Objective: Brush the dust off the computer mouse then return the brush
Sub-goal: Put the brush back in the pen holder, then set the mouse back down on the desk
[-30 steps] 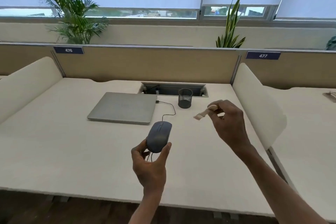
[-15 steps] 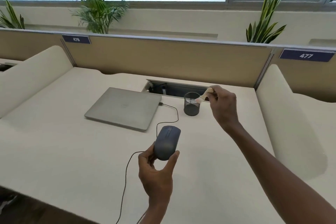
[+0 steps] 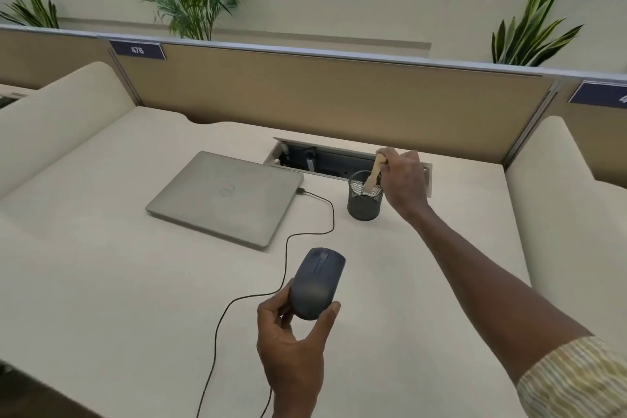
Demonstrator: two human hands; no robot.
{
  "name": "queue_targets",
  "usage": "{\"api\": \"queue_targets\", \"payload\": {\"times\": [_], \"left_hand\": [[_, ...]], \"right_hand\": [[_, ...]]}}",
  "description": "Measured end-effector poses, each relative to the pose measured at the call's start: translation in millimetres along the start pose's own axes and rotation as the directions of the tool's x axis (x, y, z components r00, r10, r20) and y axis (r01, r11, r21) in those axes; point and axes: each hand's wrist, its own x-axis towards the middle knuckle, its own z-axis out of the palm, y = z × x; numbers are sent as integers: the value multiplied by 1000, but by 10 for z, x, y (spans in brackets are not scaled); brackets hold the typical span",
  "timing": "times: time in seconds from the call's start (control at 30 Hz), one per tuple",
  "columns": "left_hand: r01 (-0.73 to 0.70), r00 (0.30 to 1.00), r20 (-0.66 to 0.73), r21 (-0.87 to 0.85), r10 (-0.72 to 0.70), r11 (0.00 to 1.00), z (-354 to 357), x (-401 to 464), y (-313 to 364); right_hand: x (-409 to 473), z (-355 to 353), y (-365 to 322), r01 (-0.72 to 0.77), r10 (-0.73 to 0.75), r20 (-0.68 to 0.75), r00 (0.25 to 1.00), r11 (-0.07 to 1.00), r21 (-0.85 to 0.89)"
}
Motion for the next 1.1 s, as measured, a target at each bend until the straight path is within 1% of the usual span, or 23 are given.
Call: {"api": "queue_targets", "payload": {"times": [0.17, 0.23, 0.33, 0.43, 0.5, 0.63, 0.7, 0.8, 0.97, 1.1], "left_hand": [[-4, 1000, -9, -20, 4, 1000, 62, 47, -38], [-8, 1000, 2, -3, 8, 1000, 61, 49, -85], [-13, 1000, 24, 21, 13, 1000, 39, 50, -101], [-8, 1000, 3, 22, 8, 1000, 25, 124, -170], [-7, 1000, 14, 16, 7, 1000, 12, 132, -157], [-9, 1000, 12, 11, 9, 1000, 16, 146, -159], [-17, 1000, 5, 15, 17, 1000, 6, 164, -172], [-17, 1000, 5, 17, 17, 1000, -10, 169, -190], [-23, 1000, 8, 26, 22, 999, -7, 152, -191], [14, 1000, 10, 6, -14, 1000, 15, 130, -153]], "right_hand": [[50, 257, 140, 12, -2, 150, 989, 998, -67], [62, 312, 178, 12, 5, 187, 982, 996, -90], [77, 351, 197, 1, 21, 205, 978, 995, -104], [121, 456, 206, -36, 56, 231, 971, 995, -91], [93, 482, 205, -26, 55, 249, 967, 993, -117], [115, 519, 241, -91, 114, 281, 953, 991, -93], [120, 535, 226, -95, 115, 272, 955, 992, -85], [148, 535, 215, -72, 101, 235, 967, 989, -132], [155, 479, 235, -98, 136, 270, 953, 984, -147], [12, 298, 141, -117, 125, 147, 981, 991, -63]]}}
